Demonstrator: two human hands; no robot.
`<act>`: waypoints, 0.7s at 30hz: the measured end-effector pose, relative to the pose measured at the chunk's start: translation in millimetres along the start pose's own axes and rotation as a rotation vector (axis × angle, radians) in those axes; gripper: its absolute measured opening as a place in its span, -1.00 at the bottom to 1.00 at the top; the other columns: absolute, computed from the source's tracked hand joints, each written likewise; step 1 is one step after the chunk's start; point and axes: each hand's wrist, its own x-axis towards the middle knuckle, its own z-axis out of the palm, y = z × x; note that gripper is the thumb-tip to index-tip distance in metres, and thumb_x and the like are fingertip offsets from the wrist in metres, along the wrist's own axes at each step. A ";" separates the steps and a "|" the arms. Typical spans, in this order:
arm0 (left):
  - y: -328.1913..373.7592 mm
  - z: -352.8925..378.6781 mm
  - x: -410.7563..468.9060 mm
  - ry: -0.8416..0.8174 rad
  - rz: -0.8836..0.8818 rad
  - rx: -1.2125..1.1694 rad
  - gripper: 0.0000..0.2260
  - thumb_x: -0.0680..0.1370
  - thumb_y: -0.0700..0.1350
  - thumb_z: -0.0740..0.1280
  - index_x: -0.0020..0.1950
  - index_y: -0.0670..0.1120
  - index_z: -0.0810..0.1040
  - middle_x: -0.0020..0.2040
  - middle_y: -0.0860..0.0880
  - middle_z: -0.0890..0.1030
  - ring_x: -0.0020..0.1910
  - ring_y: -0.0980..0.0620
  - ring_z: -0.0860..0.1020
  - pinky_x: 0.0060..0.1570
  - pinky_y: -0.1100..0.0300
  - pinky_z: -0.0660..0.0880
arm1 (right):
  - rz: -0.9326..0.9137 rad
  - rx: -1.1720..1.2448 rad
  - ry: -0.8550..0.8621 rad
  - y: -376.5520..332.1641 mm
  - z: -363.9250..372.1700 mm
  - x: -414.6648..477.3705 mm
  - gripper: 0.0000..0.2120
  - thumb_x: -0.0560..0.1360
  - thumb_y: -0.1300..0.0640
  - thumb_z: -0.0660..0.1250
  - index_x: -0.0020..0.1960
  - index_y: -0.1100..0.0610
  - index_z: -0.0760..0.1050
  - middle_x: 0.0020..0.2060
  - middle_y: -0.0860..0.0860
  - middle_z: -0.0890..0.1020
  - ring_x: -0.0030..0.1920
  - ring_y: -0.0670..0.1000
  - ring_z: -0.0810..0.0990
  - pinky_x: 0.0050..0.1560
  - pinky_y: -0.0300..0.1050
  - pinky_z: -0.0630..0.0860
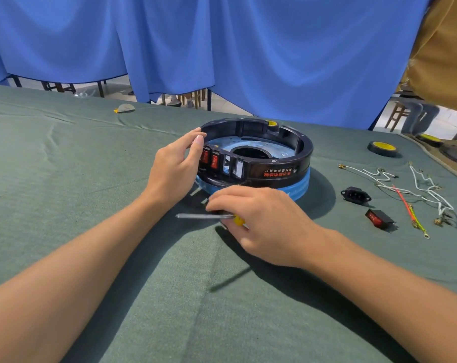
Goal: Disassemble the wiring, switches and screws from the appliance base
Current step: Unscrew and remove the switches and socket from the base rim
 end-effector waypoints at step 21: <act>19.7 1.3 -11.1 0.106 0.265 0.345 -0.72 0.64 -0.06 0.18 0.21 -0.11 0.60 0.28 0.03 0.58 0.26 0.02 0.49 0.08 0.06 0.53 | 0.247 0.135 0.081 45.0 -37.7 -49.6 -0.76 0.52 0.04 0.39 0.19 -0.04 0.54 -0.06 -0.11 0.53 -0.06 -0.15 0.49 -0.03 -0.38 0.32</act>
